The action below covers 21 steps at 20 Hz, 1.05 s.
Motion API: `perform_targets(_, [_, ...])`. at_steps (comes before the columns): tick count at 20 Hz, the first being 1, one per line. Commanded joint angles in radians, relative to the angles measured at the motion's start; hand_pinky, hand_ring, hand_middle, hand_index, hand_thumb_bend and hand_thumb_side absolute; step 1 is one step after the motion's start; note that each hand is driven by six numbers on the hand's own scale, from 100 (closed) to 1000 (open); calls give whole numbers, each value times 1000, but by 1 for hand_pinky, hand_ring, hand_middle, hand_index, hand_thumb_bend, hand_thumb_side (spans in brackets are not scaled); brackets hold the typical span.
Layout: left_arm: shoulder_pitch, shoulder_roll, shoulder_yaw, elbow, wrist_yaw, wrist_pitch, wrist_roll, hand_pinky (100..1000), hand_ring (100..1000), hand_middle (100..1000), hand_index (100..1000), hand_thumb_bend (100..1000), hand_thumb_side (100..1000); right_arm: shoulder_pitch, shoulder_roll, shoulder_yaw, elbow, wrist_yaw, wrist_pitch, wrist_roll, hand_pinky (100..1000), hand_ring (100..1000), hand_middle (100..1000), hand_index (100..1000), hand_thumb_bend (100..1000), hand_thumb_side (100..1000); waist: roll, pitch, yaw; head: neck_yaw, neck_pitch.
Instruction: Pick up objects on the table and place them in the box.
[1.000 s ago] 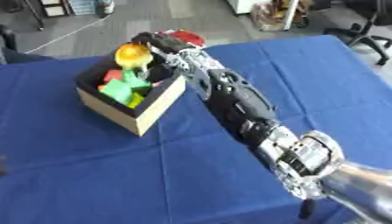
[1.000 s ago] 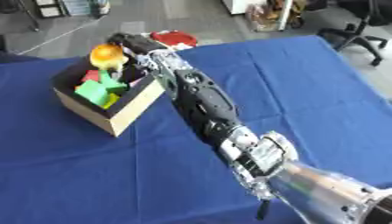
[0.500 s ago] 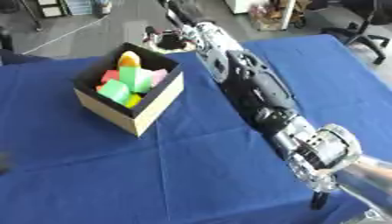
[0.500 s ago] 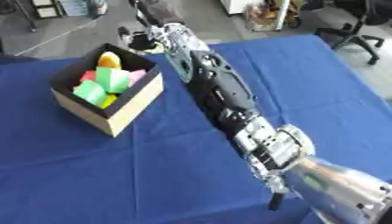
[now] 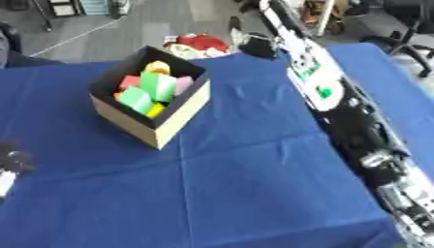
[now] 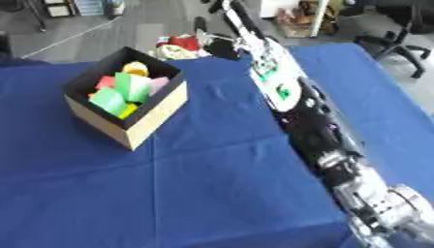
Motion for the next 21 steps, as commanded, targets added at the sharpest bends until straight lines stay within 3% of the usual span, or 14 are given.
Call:
perform_targets(1, [-14,9,11,-22,11,-5,25,782,646,651,827,422,588,77,30,-30,-114,-121,5,-45,840,713,704,823,100,183,-13,-17,-7,63,4])
perform_targets(2, [-13,6,11,-23,16,-6,31,782,647,654,827,422,588,118,52,-35,-130,-150,-9,-46,841,714,706,825,100,302,-13,-16,-11,82,4])
perform_targets(5, [-7,-1,8,-22,20,-13,40,784,656,662,827,424,593,220,115,-44,-158,-202,-59,-33,836,689,699,877,100,345,-11,-8,-24,126,4])
perform_targets(10, [-3,-12,1,-18,13,-21,35,784,659,667,825,425,593,323,178,-41,-164,-252,-115,-14,836,681,699,914,100,363,-13,4,-42,155,4])
perform_targets(14, [-5,-11,-3,-19,14,-30,33,784,660,668,826,426,592,381,190,-44,-149,-275,-131,-23,835,677,696,916,100,359,-16,12,-45,158,4])
perform_targets(21, [-3,-13,-2,-16,18,-34,52,783,652,657,823,423,591,400,203,-50,-142,-257,-140,-30,834,670,685,907,100,332,-20,21,-55,153,4])
